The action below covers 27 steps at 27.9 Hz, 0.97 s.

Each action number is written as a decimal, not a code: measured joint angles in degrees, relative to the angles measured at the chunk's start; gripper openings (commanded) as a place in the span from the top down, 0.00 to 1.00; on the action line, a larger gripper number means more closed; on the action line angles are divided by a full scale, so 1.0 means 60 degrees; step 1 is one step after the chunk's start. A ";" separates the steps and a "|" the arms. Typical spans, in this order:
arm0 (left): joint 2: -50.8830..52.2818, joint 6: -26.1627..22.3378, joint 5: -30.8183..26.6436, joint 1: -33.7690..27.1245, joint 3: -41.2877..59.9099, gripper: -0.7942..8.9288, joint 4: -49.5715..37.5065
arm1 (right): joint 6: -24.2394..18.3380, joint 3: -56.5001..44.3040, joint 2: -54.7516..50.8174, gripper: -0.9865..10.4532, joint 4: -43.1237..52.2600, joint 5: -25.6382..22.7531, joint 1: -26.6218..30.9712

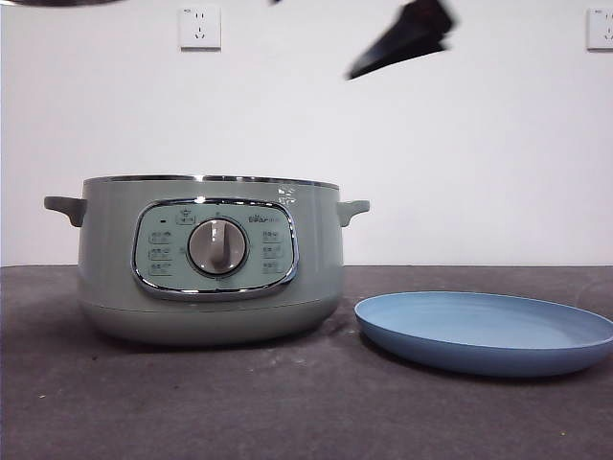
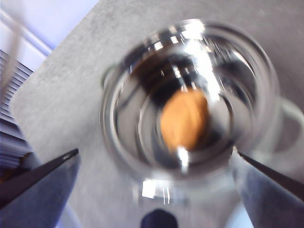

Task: Take the potato out from the steamer,put the potato on the plate,close the lid

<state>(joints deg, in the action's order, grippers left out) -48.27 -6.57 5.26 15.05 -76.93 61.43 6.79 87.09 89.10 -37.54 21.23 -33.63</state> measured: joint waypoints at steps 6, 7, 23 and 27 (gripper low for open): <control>0.0805 0.0251 -0.0229 0.0000 0.0000 0.93 0.0750 | -0.0189 0.2532 0.2426 0.34 -0.0288 -0.1217 -0.0787; 0.0903 0.0284 -0.0240 0.0000 0.0000 0.93 0.0831 | -0.0240 0.2801 0.2725 0.34 -0.0281 -0.1406 -0.0878; 0.1322 0.0353 -0.0361 0.0000 0.0000 0.93 0.1337 | -0.0601 0.3690 0.5686 0.34 -0.0215 -0.3362 -0.1588; 0.1333 0.0350 -0.0361 0.0000 0.0000 0.93 0.1337 | -0.0601 0.3690 0.5763 0.38 -0.0251 -0.3490 -0.1647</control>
<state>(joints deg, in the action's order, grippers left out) -40.27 -4.47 3.09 15.05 -76.93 69.45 3.18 109.23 123.68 -39.05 0.30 -43.51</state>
